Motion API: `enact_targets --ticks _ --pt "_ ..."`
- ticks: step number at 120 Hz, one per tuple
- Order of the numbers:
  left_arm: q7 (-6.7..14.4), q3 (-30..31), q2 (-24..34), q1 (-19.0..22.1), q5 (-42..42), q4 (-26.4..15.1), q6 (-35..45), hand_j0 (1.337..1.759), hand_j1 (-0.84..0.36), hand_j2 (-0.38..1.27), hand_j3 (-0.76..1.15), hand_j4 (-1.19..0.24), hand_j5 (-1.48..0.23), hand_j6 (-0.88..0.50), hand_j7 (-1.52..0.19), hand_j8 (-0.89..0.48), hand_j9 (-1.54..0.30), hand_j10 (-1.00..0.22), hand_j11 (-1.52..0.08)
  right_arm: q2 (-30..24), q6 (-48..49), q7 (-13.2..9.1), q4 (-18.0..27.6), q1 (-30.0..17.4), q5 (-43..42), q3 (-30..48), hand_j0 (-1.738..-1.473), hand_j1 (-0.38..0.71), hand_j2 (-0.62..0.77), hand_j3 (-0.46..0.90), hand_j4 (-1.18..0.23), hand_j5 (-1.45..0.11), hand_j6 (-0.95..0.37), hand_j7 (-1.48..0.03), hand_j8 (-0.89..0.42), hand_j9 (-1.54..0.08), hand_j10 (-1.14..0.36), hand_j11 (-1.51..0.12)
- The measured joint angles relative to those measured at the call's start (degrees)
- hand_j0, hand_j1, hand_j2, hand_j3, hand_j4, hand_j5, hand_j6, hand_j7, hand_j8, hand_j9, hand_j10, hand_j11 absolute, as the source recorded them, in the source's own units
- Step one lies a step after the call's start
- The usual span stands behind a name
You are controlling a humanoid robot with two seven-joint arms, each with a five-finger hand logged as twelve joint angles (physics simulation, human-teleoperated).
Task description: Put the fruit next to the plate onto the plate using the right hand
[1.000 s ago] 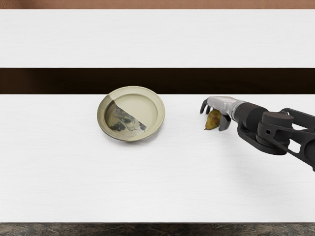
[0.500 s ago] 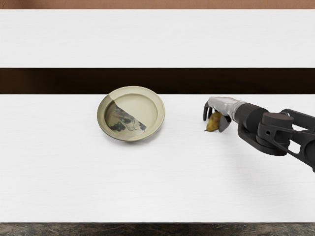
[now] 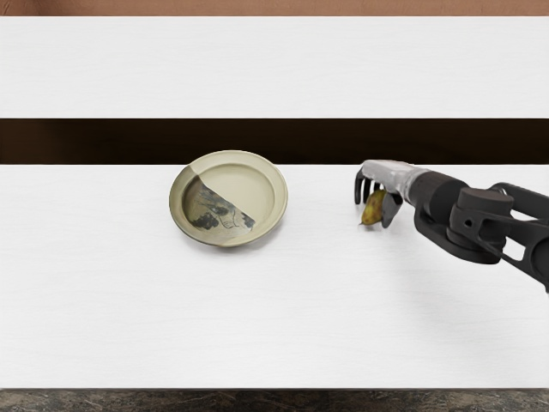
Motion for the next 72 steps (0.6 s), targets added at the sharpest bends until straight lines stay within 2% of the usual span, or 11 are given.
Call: enact_targets --ticks 35,72 --pt "0.0 0.0 0.0 0.0 0.0 0.0 0.0 1.658 0.32 0.00 0.00 -0.02 -0.03 -0.02 -0.03 -0.02 -0.03 -0.02 -0.03 1.4 0.3 0.0 0.2 4.2 3.7 0.1 -1.652 0.17 0.22 0.00 -0.73 -0.98 -0.61 -0.96 -0.49 -0.98 -0.62 -0.98" --pt "0.0 0.0 0.0 0.0 0.0 0.0 0.0 1.658 0.32 0.00 0.00 -0.02 -0.03 -0.02 -0.03 -0.02 -0.03 -0.02 -0.03 5.3 0.4 0.0 0.1 9.0 5.9 0.1 -1.653 0.17 0.22 0.00 -0.72 -0.99 -0.61 -0.96 -0.49 -0.98 -0.62 -0.99"
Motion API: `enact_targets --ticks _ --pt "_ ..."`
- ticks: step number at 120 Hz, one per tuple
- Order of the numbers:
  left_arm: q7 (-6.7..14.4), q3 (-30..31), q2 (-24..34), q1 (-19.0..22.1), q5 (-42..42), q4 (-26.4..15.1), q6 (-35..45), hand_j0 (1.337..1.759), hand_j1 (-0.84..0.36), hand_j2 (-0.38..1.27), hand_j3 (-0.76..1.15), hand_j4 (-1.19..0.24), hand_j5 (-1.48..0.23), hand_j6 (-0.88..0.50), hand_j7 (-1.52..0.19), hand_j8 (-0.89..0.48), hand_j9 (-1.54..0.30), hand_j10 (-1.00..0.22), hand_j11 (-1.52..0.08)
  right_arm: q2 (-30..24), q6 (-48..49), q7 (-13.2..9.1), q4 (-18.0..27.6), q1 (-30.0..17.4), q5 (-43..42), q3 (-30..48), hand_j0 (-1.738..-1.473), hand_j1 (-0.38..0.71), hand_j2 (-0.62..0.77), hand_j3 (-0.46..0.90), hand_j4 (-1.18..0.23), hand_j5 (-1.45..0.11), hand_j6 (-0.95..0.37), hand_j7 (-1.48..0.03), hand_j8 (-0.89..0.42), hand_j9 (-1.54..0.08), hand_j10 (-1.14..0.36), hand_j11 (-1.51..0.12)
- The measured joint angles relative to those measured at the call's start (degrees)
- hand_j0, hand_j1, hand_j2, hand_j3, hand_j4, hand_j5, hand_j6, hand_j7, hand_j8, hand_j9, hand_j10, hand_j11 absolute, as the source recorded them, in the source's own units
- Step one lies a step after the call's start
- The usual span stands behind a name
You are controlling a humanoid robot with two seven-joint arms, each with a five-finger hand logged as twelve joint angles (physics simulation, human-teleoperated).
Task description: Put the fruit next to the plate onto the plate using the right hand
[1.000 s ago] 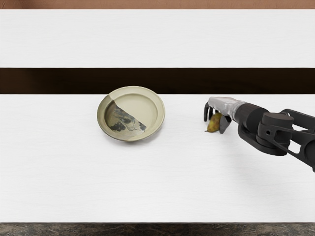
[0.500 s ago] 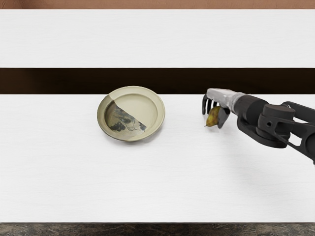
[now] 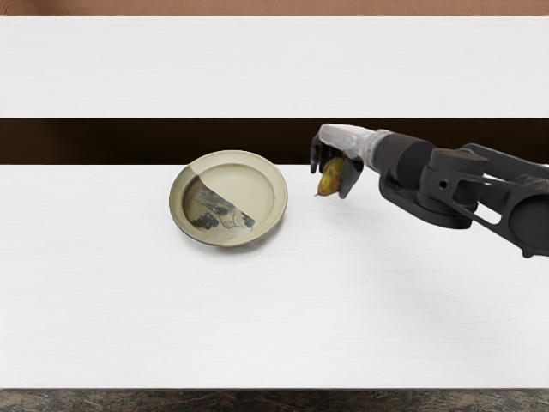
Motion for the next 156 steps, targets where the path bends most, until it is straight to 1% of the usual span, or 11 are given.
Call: enact_targets --ticks 30,57,92,136,156 --pt "0.0 0.0 0.0 0.0 0.0 0.0 0.0 1.658 0.32 0.00 0.00 -0.02 -0.03 -0.02 -0.03 -0.02 -0.03 -0.02 -0.03 4.4 -0.2 0.0 -0.2 1.5 0.4 1.2 -1.653 0.18 0.23 0.00 -0.72 -0.99 -0.60 -0.96 -0.48 -0.98 -0.61 -0.99" --pt "0.0 0.0 0.0 0.0 0.0 0.0 0.0 1.658 0.32 0.00 0.00 -0.02 -0.03 -0.02 -0.03 -0.02 -0.03 -0.02 -0.03 8.5 -0.3 0.0 -2.1 2.0 0.4 2.2 -1.653 0.18 0.23 0.00 -0.73 -1.01 -0.61 -0.97 -0.48 -1.00 -0.61 -1.00" --pt "0.0 0.0 0.0 0.0 0.0 0.0 0.0 1.658 0.32 0.00 0.00 -0.02 -0.03 -0.02 -0.03 -0.02 -0.03 -0.02 -0.03 14.2 -0.4 0.0 -7.8 2.2 0.2 2.4 -1.651 0.15 0.21 0.00 -0.75 -1.02 -0.61 -0.99 -0.49 -1.01 -0.62 -1.02" --pt "0.0 0.0 0.0 0.0 0.0 0.0 0.0 1.658 0.32 0.00 0.00 -0.02 -0.03 -0.02 -0.03 -0.02 -0.03 -0.02 -0.03 22.6 -0.4 0.0 -18.3 2.9 -0.3 1.4 -1.650 0.15 0.20 0.00 -0.75 -1.02 -0.62 -0.99 -0.49 -1.01 -0.62 -1.02" --pt "0.0 0.0 0.0 0.0 0.0 0.0 0.0 1.658 0.32 0.00 0.00 -0.02 -0.03 -0.02 -0.03 -0.02 -0.03 -0.02 -0.03 24.2 -0.4 0.0 -21.9 4.0 -0.4 1.0 -1.650 0.15 0.20 0.00 -0.75 -1.02 -0.62 -0.99 -0.49 -1.01 -0.62 -1.02"
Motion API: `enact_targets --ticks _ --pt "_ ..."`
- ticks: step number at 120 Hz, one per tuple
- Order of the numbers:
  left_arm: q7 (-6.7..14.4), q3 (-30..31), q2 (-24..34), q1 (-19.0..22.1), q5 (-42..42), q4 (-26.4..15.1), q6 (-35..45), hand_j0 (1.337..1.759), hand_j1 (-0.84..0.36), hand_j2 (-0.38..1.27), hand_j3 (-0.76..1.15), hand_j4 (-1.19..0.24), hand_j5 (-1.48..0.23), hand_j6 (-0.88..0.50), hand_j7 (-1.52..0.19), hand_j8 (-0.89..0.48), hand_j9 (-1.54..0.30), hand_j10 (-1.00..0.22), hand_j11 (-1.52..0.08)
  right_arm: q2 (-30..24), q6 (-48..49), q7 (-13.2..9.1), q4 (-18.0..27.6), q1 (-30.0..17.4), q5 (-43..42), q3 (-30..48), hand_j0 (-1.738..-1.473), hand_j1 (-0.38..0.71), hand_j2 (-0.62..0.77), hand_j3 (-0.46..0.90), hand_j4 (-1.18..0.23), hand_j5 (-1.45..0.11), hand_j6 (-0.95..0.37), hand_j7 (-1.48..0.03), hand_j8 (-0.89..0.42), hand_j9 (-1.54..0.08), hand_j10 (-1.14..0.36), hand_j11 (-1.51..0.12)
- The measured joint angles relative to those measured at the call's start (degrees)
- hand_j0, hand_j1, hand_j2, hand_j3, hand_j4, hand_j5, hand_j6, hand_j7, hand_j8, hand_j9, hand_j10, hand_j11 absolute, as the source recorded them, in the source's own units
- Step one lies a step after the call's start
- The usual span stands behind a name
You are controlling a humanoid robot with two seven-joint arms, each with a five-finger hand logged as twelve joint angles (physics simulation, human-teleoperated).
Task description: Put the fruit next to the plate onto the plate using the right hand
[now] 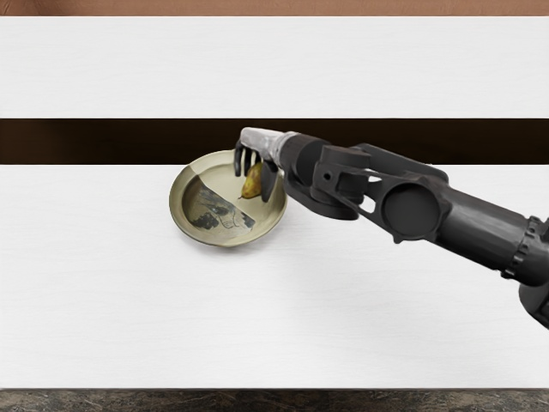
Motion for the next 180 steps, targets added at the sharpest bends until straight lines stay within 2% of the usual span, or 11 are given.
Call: enact_targets --ticks 18,29,38,65,79,88,104,123,158,170,180 --pt "0.0 0.0 0.0 0.0 0.0 0.0 0.0 1.658 0.32 0.00 0.00 -0.02 -0.03 -0.02 -0.03 -0.02 -0.03 -0.02 -0.03 0.3 0.0 0.0 -1.5 0.5 0.0 -0.2 -1.650 0.14 0.19 0.00 -0.74 -1.00 -0.62 -0.97 -0.49 -0.99 -0.62 -1.00" --pt "0.0 0.0 0.0 0.0 0.0 0.0 0.0 1.658 0.32 0.00 0.00 -0.02 -0.03 -0.02 -0.03 -0.02 -0.03 -0.02 -0.03 0.4 -0.1 0.0 -2.2 0.6 0.2 -0.1 -1.653 0.16 0.19 0.00 -0.67 -0.89 -0.62 -0.88 -0.50 -0.89 -0.61 -0.89" --pt "0.0 0.0 0.0 0.0 0.0 0.0 0.0 1.658 0.32 0.00 0.00 -0.02 -0.03 -0.02 -0.03 -0.02 -0.03 -0.02 -0.03 0.4 -0.2 0.1 -3.4 0.6 0.2 -0.2 -1.654 0.14 0.11 0.00 -0.58 -0.77 -0.54 -0.76 -0.46 -0.76 -0.54 -0.77" --pt "0.0 0.0 0.0 0.0 0.0 0.0 0.0 1.658 0.32 0.00 0.00 -0.02 -0.03 -0.02 -0.03 -0.02 -0.03 -0.02 -0.03 0.4 -0.3 0.1 -4.4 0.6 0.5 -0.1 -1.657 -0.10 0.02 0.00 -0.26 -0.35 -0.25 -0.34 -0.22 -0.34 -0.25 -0.35" --pt "0.0 0.0 0.0 0.0 0.0 0.0 0.0 1.658 0.32 0.00 0.00 -0.02 -0.03 -0.02 -0.03 -0.02 -0.03 -0.02 -0.03 0.4 -0.1 0.1 -4.4 0.6 1.0 0.0 -1.657 -0.21 0.01 0.00 -0.15 -0.20 -0.15 -0.20 -0.13 -0.20 -0.15 -0.20" --pt "0.0 0.0 0.0 0.0 0.0 0.0 0.0 1.658 0.32 0.00 0.00 -0.02 -0.03 -0.02 -0.03 -0.02 -0.03 -0.02 -0.03 0.4 1.7 0.1 -3.9 0.8 4.5 0.4 -1.658 -0.25 0.01 0.00 -0.11 -0.14 -0.10 -0.14 -0.09 -0.14 -0.10 -0.14" --pt "0.0 0.0 0.0 0.0 0.0 0.0 0.0 1.658 0.32 0.00 0.00 -0.02 -0.03 -0.02 -0.03 -0.02 -0.03 -0.02 -0.03 -0.4 4.5 0.1 0.0 0.9 9.5 2.2 -1.658 -0.30 0.01 0.00 -0.06 -0.07 -0.05 -0.07 -0.05 -0.07 -0.05 -0.07" --pt "0.0 0.0 0.0 0.0 0.0 0.0 0.0 1.658 0.32 0.00 0.00 -0.02 -0.03 -0.02 -0.03 -0.02 -0.03 -0.02 -0.03 -6.8 6.1 0.1 8.0 0.6 14.4 3.6 -1.658 -0.33 0.00 0.00 -0.03 -0.03 -0.03 -0.03 -0.02 -0.03 -0.02 -0.03" --pt "0.0 0.0 0.0 0.0 0.0 0.0 0.0 1.658 0.32 0.00 0.00 -0.02 -0.03 -0.02 -0.03 -0.02 -0.03 -0.02 -0.03 -16.9 7.7 0.1 17.8 -1.3 18.7 5.6 -1.658 -0.34 0.00 0.00 -0.01 -0.01 -0.01 -0.01 -0.01 -0.01 -0.01 -0.01" --pt "0.0 0.0 0.0 0.0 0.0 0.0 0.0 1.658 0.32 0.00 0.00 -0.02 -0.03 -0.02 -0.03 -0.02 -0.03 -0.02 -0.03 -21.5 13.3 0.1 19.7 -2.3 23.0 8.4 -1.658 -0.35 0.00 0.00 0.00 -0.01 -0.01 0.00 0.00 -0.01 0.00 0.00" --pt "0.0 0.0 0.0 0.0 0.0 0.0 0.0 1.658 0.32 0.00 0.00 -0.02 -0.03 -0.02 -0.03 -0.02 -0.03 -0.02 -0.03 -24.9 20.7 0.1 20.4 -4.8 25.6 13.7 -1.658 -0.35 0.00 0.00 0.00 0.00 0.00 0.00 0.00 0.00 0.00 0.00"
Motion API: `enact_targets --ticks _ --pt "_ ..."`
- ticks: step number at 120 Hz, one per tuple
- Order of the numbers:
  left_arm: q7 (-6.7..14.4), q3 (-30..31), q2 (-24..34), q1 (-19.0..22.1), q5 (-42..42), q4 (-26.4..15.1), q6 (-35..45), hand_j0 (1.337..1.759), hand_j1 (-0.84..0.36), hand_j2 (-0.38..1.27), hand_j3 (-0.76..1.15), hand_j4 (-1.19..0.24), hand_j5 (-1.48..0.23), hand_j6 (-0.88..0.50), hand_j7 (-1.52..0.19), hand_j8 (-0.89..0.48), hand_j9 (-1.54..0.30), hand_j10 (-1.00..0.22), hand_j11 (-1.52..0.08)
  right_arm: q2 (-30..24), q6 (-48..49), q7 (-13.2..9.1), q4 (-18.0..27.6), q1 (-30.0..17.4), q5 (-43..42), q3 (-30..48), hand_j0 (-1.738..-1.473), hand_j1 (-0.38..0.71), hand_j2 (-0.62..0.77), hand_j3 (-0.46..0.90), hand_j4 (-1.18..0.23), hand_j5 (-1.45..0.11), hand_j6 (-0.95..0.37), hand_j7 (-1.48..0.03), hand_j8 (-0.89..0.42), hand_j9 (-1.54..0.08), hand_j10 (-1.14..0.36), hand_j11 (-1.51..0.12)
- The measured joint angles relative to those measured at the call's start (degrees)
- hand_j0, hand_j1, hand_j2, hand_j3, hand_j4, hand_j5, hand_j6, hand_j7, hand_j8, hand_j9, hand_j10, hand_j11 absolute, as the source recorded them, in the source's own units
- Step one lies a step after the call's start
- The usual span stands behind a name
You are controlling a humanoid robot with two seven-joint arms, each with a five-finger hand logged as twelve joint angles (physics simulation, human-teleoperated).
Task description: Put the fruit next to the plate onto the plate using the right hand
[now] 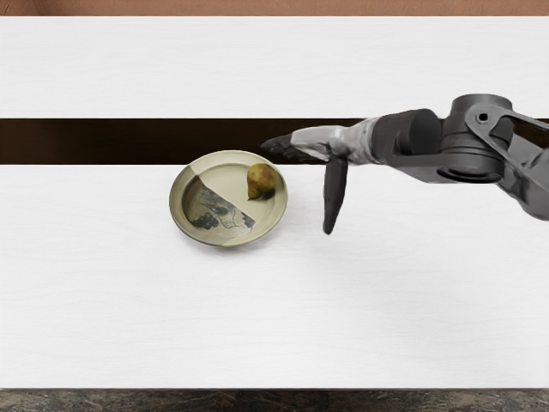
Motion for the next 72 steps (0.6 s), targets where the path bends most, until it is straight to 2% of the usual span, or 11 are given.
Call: enact_targets --ticks 13,32,72 --pt "0.0 0.0 0.0 0.0 0.0 0.0 0.0 1.658 0.32 0.00 0.00 -0.02 -0.03 -0.02 -0.03 -0.02 -0.03 -0.02 -0.03 -3.2 4.8 0.0 0.3 -4.2 2.2 7.9 -1.658 -0.35 0.00 0.00 0.00 0.00 0.00 0.00 0.00 0.00 0.00 0.00" --pt "0.0 0.0 0.0 0.0 0.0 0.0 0.0 1.658 0.32 0.00 0.00 -0.02 -0.03 -0.02 -0.03 -0.02 -0.03 -0.02 -0.03 -6.1 6.9 0.0 0.1 -9.4 4.9 17.3 -1.658 -0.35 0.00 0.00 0.00 0.00 0.00 0.00 0.00 0.00 0.00 0.00" --pt "0.0 0.0 0.0 -0.1 0.1 -0.1 -0.1 1.658 0.33 0.00 0.00 -0.02 -0.03 -0.02 -0.03 -0.02 -0.03 -0.02 -0.03 -12.4 7.4 0.0 -0.8 -11.7 12.1 20.1 -1.658 -0.35 0.00 0.00 0.00 0.00 0.00 0.00 0.00 0.00 0.00 0.00"
